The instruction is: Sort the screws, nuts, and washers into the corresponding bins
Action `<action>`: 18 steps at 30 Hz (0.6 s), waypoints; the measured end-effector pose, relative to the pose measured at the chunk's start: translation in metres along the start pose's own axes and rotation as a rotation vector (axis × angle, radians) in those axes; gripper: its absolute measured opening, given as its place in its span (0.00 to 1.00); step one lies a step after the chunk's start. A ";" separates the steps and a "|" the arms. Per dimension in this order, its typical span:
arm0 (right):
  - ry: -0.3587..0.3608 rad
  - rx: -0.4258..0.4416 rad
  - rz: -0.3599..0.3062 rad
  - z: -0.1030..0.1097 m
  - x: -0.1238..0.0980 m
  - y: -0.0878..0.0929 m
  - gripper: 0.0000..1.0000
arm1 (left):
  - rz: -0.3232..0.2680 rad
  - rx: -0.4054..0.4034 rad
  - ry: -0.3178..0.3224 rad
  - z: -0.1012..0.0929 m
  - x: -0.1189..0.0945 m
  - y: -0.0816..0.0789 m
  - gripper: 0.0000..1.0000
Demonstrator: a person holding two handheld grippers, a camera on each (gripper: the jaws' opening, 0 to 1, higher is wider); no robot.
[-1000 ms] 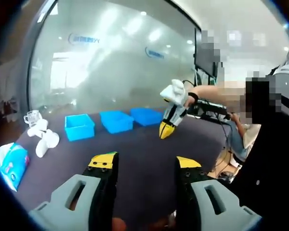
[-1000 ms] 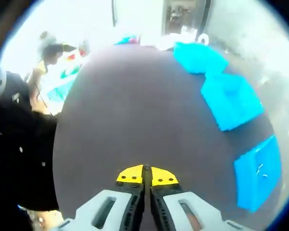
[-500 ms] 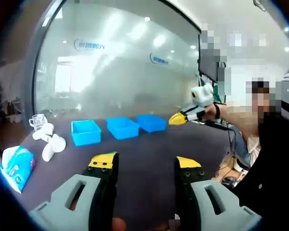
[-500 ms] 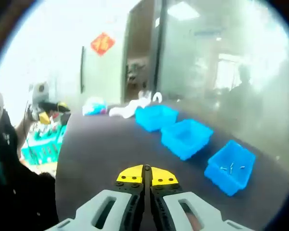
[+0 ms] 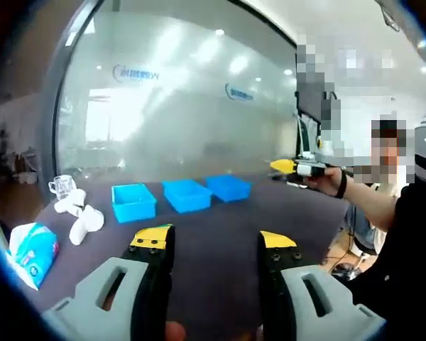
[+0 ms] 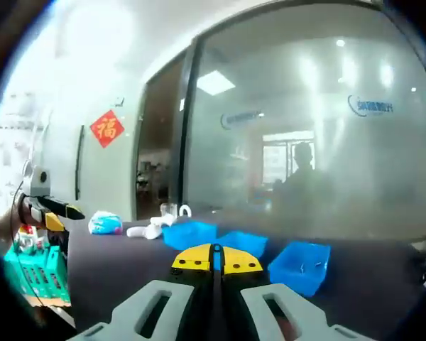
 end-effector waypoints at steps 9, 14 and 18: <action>0.019 -0.028 -0.017 0.005 0.037 -0.001 0.01 | 0.000 0.013 -0.007 -0.002 0.001 -0.002 0.45; 0.018 -0.026 -0.023 0.006 0.074 -0.004 0.01 | 0.000 0.015 -0.006 -0.004 -0.001 -0.003 0.45; 0.011 -0.027 0.002 0.007 0.107 -0.001 0.01 | 0.001 0.015 -0.011 -0.005 -0.004 -0.002 0.45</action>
Point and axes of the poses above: the point that each gripper's makers call its tool centre point, and the gripper's own axes: x roughly forward along the fingers, z roughly to its left, y roughly out of its underside, the point moved 6 cm from there along -x, roughly backward along the fingers, and after that the axes turned 7 degrees about y, right-handed, at the moved point
